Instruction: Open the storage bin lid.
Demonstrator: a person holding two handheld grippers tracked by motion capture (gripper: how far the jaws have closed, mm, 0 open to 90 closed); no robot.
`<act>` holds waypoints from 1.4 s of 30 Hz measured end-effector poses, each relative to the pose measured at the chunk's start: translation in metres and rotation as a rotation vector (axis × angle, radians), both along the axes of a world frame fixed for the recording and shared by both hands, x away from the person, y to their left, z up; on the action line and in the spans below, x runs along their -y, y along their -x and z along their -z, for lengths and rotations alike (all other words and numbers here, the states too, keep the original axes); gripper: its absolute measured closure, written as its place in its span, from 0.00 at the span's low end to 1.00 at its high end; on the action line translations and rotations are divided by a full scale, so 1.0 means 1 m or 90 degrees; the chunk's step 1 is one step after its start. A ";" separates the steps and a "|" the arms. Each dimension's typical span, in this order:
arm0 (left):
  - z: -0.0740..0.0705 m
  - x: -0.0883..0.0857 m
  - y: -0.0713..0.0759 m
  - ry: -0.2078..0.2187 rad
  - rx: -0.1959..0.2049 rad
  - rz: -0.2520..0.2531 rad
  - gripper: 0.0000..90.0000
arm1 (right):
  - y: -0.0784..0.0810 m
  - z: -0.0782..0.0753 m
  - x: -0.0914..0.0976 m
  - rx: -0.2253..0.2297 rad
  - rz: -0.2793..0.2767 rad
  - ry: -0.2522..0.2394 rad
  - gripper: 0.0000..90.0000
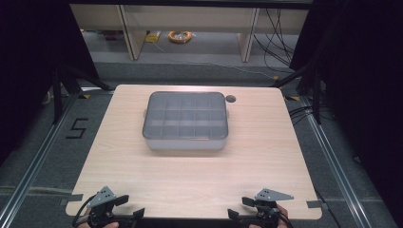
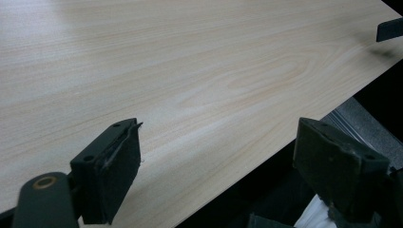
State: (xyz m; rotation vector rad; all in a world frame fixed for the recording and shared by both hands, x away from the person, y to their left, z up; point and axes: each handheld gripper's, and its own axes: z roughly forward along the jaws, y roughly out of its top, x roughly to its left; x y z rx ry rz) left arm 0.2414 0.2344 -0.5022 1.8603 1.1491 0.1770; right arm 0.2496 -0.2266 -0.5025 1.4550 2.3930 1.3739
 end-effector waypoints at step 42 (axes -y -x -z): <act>-0.004 -0.011 -0.011 0.051 -0.020 -0.044 0.18 | -0.012 -0.004 0.004 0.039 0.003 -0.043 0.26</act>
